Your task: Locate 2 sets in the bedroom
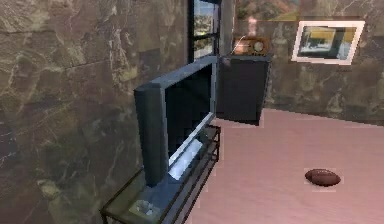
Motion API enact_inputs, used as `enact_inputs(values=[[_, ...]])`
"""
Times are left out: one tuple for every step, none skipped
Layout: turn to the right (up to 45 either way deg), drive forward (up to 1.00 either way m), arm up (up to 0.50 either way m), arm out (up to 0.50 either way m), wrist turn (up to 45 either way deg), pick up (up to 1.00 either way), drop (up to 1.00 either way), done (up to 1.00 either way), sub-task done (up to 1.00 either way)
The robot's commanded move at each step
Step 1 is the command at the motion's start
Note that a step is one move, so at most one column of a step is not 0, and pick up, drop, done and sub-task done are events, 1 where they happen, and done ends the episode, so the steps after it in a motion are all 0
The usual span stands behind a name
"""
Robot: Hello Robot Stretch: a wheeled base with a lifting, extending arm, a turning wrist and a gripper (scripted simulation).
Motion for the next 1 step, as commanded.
enact_inputs(values=[[18.0,0.00,0.00,0.00,0.0,0.00,0.00,0.00,0.00]])
